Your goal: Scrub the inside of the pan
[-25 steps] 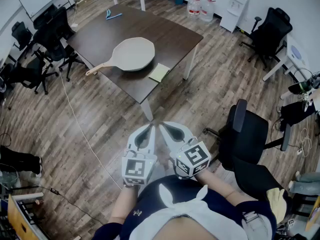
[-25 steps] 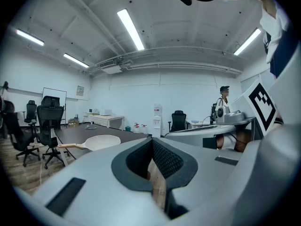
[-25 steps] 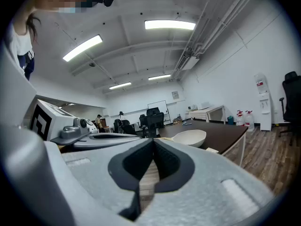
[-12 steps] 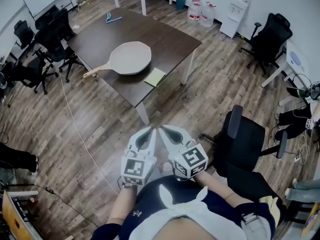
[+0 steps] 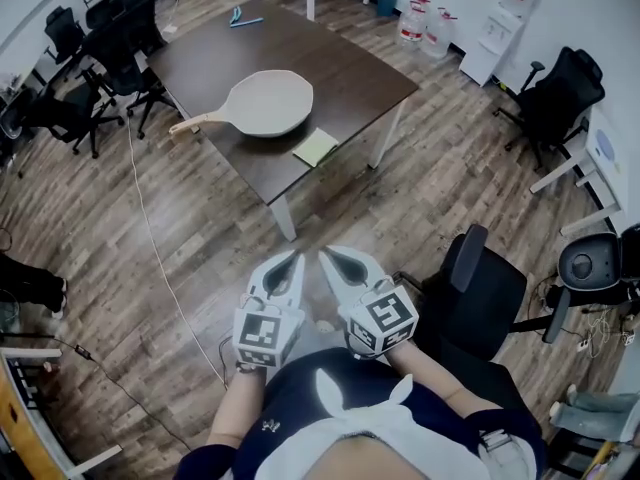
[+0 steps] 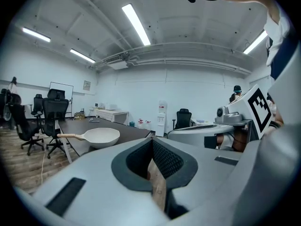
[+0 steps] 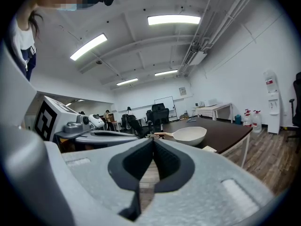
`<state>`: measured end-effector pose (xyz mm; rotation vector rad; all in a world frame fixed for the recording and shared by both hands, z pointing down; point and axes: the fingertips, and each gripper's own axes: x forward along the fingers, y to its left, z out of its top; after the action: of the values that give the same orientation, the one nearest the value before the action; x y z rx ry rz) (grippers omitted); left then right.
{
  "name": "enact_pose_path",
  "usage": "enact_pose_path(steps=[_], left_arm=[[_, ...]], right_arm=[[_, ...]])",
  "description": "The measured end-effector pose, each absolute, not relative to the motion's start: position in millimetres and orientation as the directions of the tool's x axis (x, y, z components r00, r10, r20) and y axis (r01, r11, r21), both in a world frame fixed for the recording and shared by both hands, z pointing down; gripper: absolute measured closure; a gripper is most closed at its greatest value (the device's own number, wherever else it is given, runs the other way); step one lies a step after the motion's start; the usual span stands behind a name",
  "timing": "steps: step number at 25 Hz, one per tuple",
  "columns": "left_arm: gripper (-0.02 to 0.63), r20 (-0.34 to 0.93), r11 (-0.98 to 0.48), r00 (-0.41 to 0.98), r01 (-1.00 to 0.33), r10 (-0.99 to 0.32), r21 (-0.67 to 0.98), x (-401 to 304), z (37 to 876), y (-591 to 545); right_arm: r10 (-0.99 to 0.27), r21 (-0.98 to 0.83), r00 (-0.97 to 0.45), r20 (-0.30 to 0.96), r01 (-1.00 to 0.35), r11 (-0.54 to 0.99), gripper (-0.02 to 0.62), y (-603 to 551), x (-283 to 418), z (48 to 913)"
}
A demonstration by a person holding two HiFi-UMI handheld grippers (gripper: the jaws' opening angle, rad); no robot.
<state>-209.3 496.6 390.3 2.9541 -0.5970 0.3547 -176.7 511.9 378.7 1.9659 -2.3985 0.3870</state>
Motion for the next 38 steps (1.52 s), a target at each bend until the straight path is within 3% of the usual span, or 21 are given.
enact_pose_path(steps=[16,34,38], left_arm=[[0.601,0.275,-0.912,0.885,-0.406,-0.375,0.063,-152,402,365],[0.601,0.352,-0.913,0.877,-0.389,-0.327,0.120,-102,456,198],[0.601,0.372,-0.912,0.871,-0.390,-0.320,0.128,-104,464,182]], right_arm=[[-0.958,-0.090,-0.211,0.193,-0.976,0.197,0.597,392,-111,384],[-0.897,0.083,-0.197,0.395,-0.965,0.249,0.594,223,-62,449],[-0.853,0.127,-0.201,0.481,-0.947,0.295,0.520,212,-54,475]])
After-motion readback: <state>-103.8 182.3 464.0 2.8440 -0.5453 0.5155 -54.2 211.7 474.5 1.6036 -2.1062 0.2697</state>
